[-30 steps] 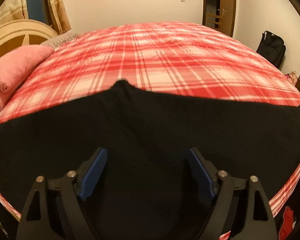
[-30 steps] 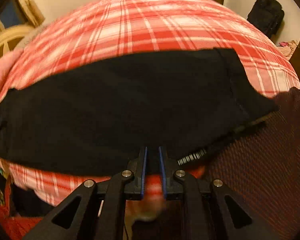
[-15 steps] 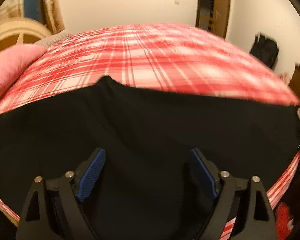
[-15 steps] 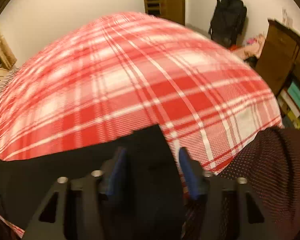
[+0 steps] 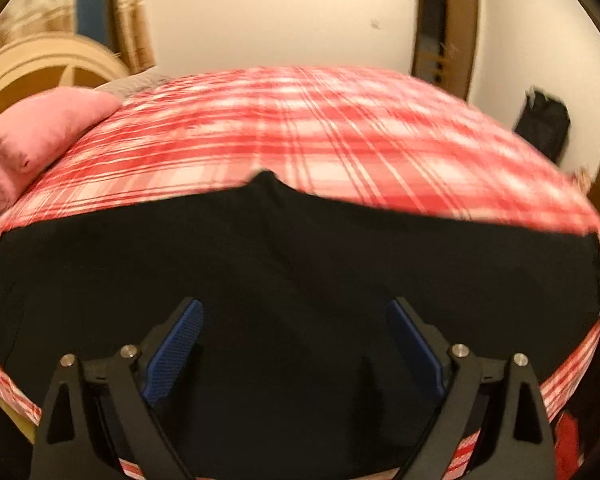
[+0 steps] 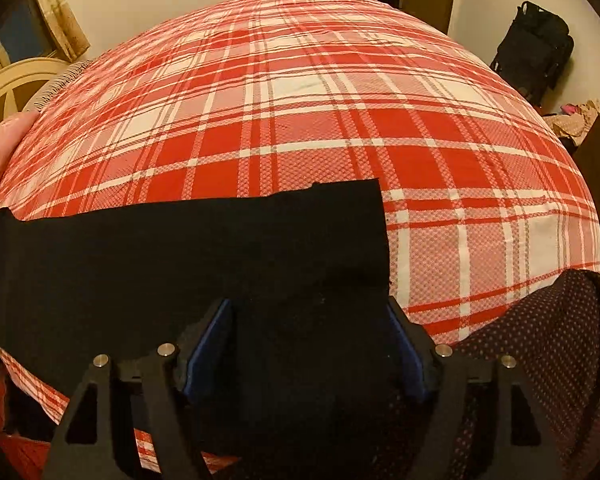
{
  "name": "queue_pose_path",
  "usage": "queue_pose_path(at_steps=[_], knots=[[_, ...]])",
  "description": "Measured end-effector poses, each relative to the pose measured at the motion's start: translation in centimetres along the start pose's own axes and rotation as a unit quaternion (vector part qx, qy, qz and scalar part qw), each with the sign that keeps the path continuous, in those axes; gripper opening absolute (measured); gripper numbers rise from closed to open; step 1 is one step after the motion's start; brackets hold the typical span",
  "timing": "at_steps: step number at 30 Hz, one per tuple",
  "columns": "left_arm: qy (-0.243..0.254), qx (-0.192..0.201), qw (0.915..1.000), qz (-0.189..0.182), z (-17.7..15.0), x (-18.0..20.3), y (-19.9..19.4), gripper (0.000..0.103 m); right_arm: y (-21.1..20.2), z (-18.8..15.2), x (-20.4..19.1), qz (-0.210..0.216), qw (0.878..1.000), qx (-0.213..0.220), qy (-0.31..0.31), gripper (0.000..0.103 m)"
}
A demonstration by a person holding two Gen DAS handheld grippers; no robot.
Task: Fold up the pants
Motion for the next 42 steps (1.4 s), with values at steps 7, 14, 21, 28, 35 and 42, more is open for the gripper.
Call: queue_pose_path(at_steps=[7,14,21,28,35,42], knots=[[-0.062,0.002,0.9981,0.006,0.4,-3.8,0.3,0.096,-2.3,0.3,0.4,0.025,0.995,0.004,0.092,0.018],[-0.101,0.023,0.9945,0.016,1.3,-6.9,-0.6,0.096,-11.5,3.7,-13.9,0.179,0.980,0.072,0.041,0.017],[-0.135,0.031,0.9903,-0.002,2.2,-8.2,-0.4,0.096,-11.3,2.1,-34.5,0.239,0.961,0.079,-0.110,0.017],[-0.123,0.031,0.9919,0.011,1.8,-9.2,-0.8,0.096,-4.9,-3.4,-47.2,0.164,0.945,0.123,-0.254,0.020],[-0.107,0.031,0.9934,0.028,1.5,-10.7,-1.1,0.096,-9.4,-6.5,-49.7,0.316,0.894,0.120,-0.294,0.045],[-0.102,0.024,0.9945,-0.004,1.5,-8.8,-0.1,0.096,-7.6,-2.1,-41.0,0.283,0.938,0.131,-0.154,0.035]])
Point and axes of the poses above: each gripper's, at about its wrist camera, not at the fingertips, and y roughly the way its jaws point, x to its right, z to its top, the point moved 10 cm from there along y, roughly the way its jaws point, and after that the axes turned 3 degrees about -z, right-handed, at the moved point
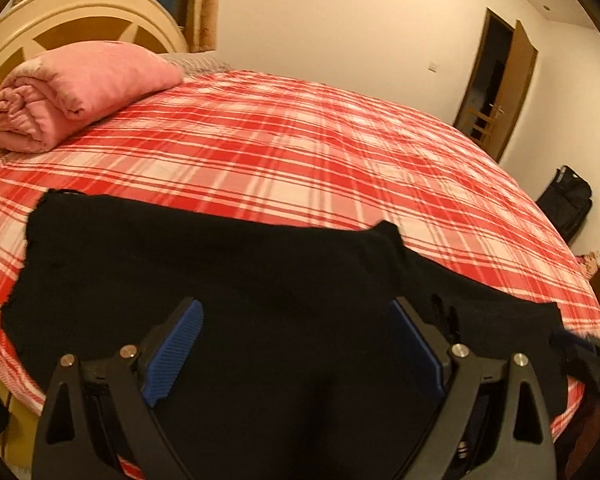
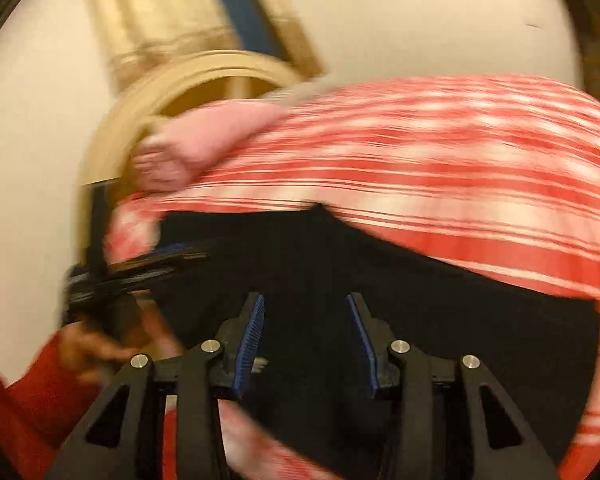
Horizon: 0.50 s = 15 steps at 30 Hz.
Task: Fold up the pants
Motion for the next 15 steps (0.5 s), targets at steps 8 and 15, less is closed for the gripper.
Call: queue_pose_path(at_steps=[8,15], knots=[[0.038,-0.027,0.9973,-0.056,-1.7,5.9,0.8,0.096,6.2,-1.2,0.6,-0.012,1.000,-0.027,0.002,0.034],[0.087,-0.055,0.9929,-0.061,-4.2,9.4,2.0,0.096,6.2,0.6,1.0,-0.012,1.000,-0.015,0.021,0.034]])
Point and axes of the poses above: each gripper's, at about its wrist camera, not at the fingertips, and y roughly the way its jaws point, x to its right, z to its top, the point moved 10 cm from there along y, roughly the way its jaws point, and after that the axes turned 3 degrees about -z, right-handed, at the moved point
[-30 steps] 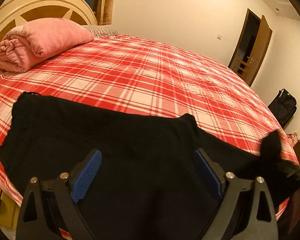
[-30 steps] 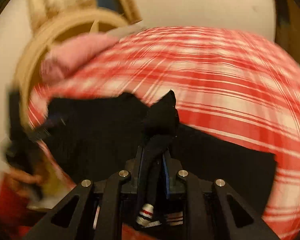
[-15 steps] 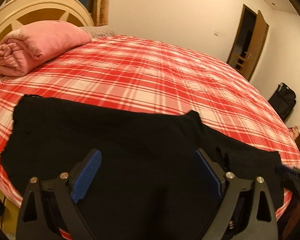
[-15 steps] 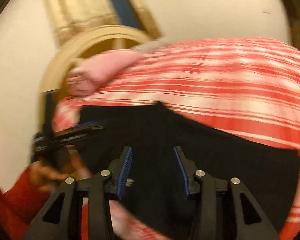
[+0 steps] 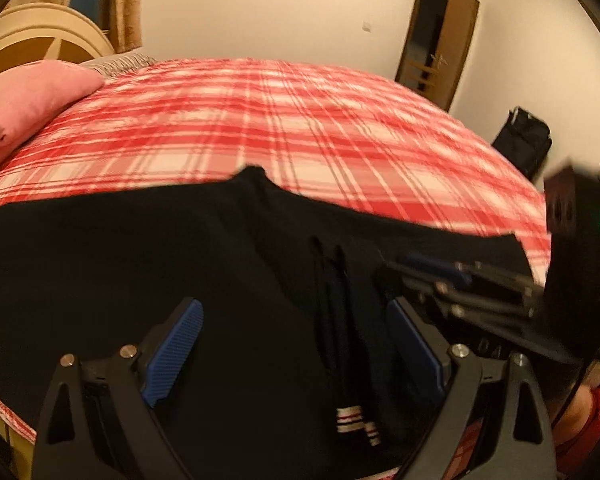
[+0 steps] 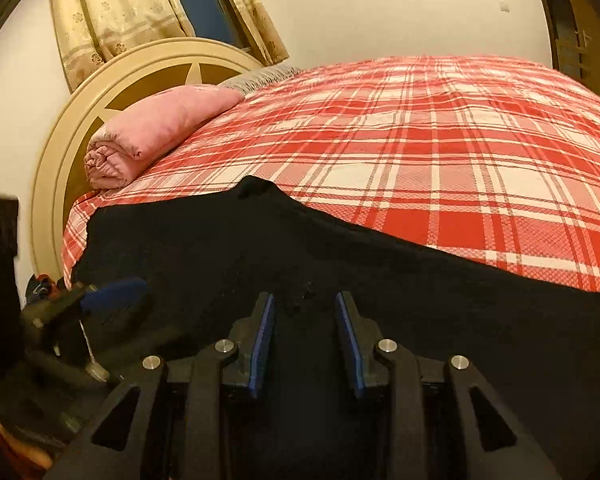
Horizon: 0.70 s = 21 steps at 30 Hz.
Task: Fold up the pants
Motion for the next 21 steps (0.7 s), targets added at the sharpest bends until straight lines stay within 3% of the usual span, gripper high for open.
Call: queue_pose_path(at_steps=[2,4,7,11,13,17,21], knots=[[-0.001,-0.014,0.9999,0.000,-0.8,0.3,0.8,0.096,-3.2,1.8,1.4,-0.003,0.998,0.052,0.021,0.034],[0.003,-0.024,0.9997,0.003,-1.3,0.5,1.2,0.096,-5.9,2.7,3.7,-0.040,0.996,0.080,0.019,0.034],[0.016,-0.024,0.9995,0.015,-1.6,0.7,1.4,0.096,-8.5,1.3,9.5,-0.125,0.989,0.074,0.034,0.034],[0.028,-0.022,0.9990,0.026,-1.7,1.1,1.9,0.099,-8.2,-1.7,16.0,-0.157,0.980,0.044,0.115,0.034],[0.035,-0.022,0.9986,0.033,-1.7,1.3,2.1,0.101,-8.2,-1.7,16.8,-0.137,0.979,0.072,0.135,0.032],[0.041,-0.026,0.9981,0.038,-1.7,1.5,2.2,0.103,-7.2,-1.1,16.0,-0.204,0.972,0.083,0.076,0.034],[0.034,-0.023,0.9976,0.056,-1.4,0.3,1.5,0.103,-7.4,-1.1,15.9,-0.226,0.968,0.085,0.064,0.034]])
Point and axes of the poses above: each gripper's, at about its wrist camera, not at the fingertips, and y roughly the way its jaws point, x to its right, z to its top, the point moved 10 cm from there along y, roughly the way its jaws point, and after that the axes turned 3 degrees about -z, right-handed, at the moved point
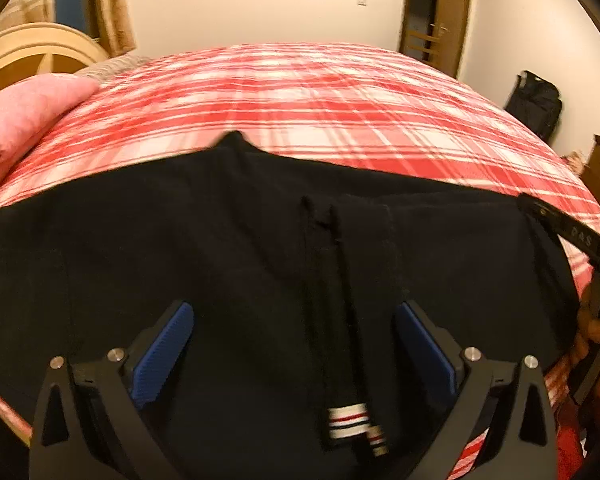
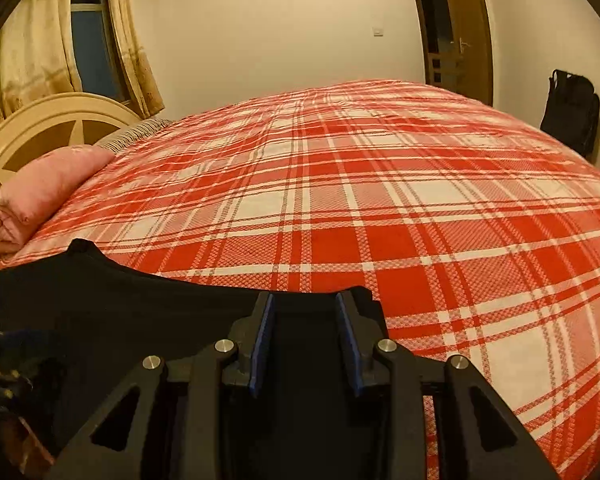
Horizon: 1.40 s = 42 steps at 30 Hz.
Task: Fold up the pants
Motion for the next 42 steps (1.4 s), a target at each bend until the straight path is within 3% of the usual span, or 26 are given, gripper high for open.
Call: queue_pose_path(at_steps=[3,5,8,10,12,15,18,22,25,29,31,33,35,42], knots=[[-0.029,0.024,0.9987,0.034,0.7,-3.5,-1.7,0.103,-1.5,0.5,-0.6,0.018,1.000,-0.002,0.022,0.035],[-0.058,0.044,0.9954,0.061,0.7,-6.8,-3.3,0.103,-3.8,1.6,-2.5,0.050,0.998,0.029,0.023,0.035],[-0.116,0.075,0.9814,0.133,0.0,-13.5,-6.2,0.103,-6.0,2.5,-5.8,0.076,0.995,0.059,-0.019,0.046],[-0.183,0.095,0.9641,0.167,-1.3,-18.4,-8.2,0.103,-7.0,2.8,-8.5,0.102,0.992,0.064,-0.042,0.050],[-0.253,0.115,0.9416,0.190,-2.9,-22.4,-9.9,0.103,-7.2,2.6,-10.4,0.125,0.989,0.055,-0.049,0.050],[-0.358,0.136,0.9046,0.186,-5.8,-27.0,-11.0,0.103,-7.1,1.7,-12.6,0.148,0.987,0.034,-0.061,0.050],[-0.409,0.117,0.8916,0.155,-7.7,-28.2,-9.2,0.102,-6.9,1.0,-13.6,0.148,0.986,0.022,-0.073,0.050],[-0.424,0.108,0.8919,0.115,-7.5,-27.8,-6.6,0.102,-6.9,0.8,-13.8,0.145,0.987,0.016,-0.072,0.050],[-0.444,0.120,0.8826,0.096,-6.9,-28.2,-5.6,0.099,-7.3,0.9,-13.5,0.140,0.988,0.018,-0.067,0.050],[-0.442,0.133,0.8819,0.096,-5.8,-28.4,-5.5,0.083,-7.4,0.8,-13.1,0.145,0.988,0.012,-0.047,0.050],[-0.437,0.131,0.8844,0.097,-6.1,-28.6,-5.5,0.072,-7.4,0.8,-13.1,0.146,0.988,0.009,-0.042,0.050],[-0.438,0.130,0.8838,0.099,-6.5,-28.8,-6.1,0.041,-7.4,0.7,-12.9,0.145,0.989,0.008,-0.039,0.050],[-0.446,0.142,0.8821,0.054,-6.2,-28.5,-6.6,0.029,-7.4,0.8,-12.5,0.144,0.989,0.007,-0.029,0.050],[-0.380,0.154,0.9089,0.080,-3.0,-26.2,-8.6,0.024,-7.3,1.1,-9.5,0.132,0.991,0.010,0.019,0.050]])
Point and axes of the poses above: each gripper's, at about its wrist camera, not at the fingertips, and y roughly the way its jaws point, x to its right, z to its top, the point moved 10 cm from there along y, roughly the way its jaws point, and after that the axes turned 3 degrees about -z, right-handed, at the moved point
